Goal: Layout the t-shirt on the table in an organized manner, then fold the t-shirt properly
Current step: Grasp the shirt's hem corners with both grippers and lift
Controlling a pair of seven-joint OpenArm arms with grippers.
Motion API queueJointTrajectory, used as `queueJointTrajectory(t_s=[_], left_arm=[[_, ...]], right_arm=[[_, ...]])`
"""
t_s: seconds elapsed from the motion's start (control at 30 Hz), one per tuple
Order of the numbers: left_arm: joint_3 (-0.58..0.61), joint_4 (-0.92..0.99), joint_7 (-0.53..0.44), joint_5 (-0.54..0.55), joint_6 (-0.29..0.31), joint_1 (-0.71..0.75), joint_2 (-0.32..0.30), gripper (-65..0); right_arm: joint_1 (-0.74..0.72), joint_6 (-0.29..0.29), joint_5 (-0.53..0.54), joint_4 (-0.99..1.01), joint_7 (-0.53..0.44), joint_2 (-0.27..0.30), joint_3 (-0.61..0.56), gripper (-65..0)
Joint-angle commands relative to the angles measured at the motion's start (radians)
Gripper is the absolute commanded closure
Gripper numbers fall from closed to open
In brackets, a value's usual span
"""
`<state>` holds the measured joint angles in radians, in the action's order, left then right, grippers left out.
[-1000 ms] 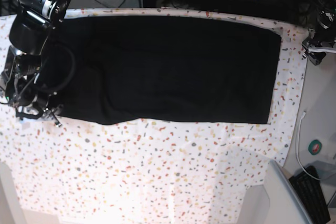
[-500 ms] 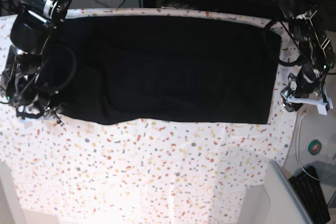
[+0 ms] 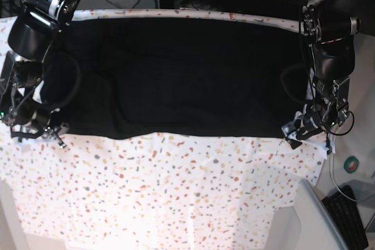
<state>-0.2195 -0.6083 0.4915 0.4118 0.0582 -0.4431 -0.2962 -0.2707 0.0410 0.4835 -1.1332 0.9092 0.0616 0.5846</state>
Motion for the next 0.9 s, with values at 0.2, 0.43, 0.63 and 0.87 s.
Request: queueJointTrajectory(t_s=[0.2,0.43,0.63,0.87], left_arm=[[0.039,0.147,-0.129,0.014,0.018,-0.084,0.005,-47.9],[0.041,0.140,-0.135,0.012,0.019,-0.064,0.024,-12.2],[0.039,0.046,-0.100,0.020,0.021,-0.053,0.024,0.0],[0.039,-0.218,-0.001,0.014,0.019,0.020,0.021,0.0]], right_arm=[[-0.022,0.004,0.013,-0.014,-0.011,0.011,-0.001,0.0],[-0.011,0.004,0.013,-0.015,-0.014,0.011,-0.001,0.0],[-0.020,0.004,0.013,-0.020,-0.011,0.016,-0.002,0.0],[-0.057,0.004,0.013,-0.094,0.092,0.013,0.005,0.0]])
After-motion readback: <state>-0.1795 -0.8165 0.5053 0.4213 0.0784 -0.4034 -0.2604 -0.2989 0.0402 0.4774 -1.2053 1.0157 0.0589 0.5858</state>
